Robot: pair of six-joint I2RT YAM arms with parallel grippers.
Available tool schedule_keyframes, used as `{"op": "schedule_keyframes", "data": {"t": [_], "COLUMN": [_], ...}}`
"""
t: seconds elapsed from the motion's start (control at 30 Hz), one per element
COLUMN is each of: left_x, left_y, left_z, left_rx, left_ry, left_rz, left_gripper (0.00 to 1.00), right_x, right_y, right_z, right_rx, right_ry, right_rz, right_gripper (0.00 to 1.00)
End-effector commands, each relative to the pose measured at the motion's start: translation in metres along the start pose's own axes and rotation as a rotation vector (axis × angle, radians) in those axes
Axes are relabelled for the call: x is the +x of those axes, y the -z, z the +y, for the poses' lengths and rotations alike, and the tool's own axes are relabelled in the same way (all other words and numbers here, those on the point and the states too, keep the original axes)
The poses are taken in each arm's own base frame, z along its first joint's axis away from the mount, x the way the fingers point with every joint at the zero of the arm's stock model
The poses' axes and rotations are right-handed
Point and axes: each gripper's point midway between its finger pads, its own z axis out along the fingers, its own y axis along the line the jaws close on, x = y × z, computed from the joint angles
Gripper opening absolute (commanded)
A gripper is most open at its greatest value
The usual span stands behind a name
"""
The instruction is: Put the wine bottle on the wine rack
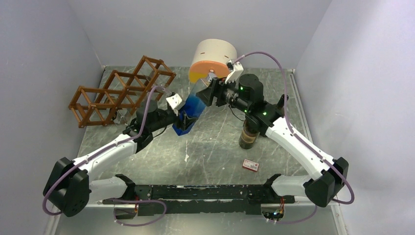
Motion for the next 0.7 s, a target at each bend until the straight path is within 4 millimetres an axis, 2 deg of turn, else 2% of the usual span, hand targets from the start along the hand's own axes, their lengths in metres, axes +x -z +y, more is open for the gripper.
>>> {"op": "schedule_keyframes", "data": {"t": [0.0, 0.07, 0.2, 0.33, 0.5, 0.67], "left_x": [-0.055, -0.066, -0.075, -0.078, -0.078, -0.083], "left_y": [0.012, 0.020, 0.037, 0.053, 0.062, 0.072], "left_z": [0.007, 0.014, 0.034, 0.032, 0.015, 0.009], "left_rx": [-0.036, -0.070, -0.184, -0.184, -0.038, -0.039], "left_ry": [-0.240, -0.353, -0.549, -0.750, -1.027, -1.169], "left_rz": [-0.119, -0.109, -0.071, -0.057, 0.006, -0.030], "left_gripper": [0.07, 0.07, 0.07, 0.07, 0.07, 0.07], "right_x": [-0.039, -0.036, -0.052, -0.062, -0.053, -0.029], "right_y": [0.034, 0.043, 0.068, 0.085, 0.081, 0.068], "right_z": [0.033, 0.028, 0.029, 0.046, 0.054, 0.050], "right_rx": [-0.098, -0.061, -0.032, -0.093, -0.157, -0.196], "right_ry": [0.070, 0.105, 0.200, 0.304, 0.378, 0.385], "right_rz": [-0.089, -0.058, -0.077, -0.058, 0.032, 0.139], "right_gripper": [0.79, 0.85, 0.91, 0.92, 0.94, 0.93]}}
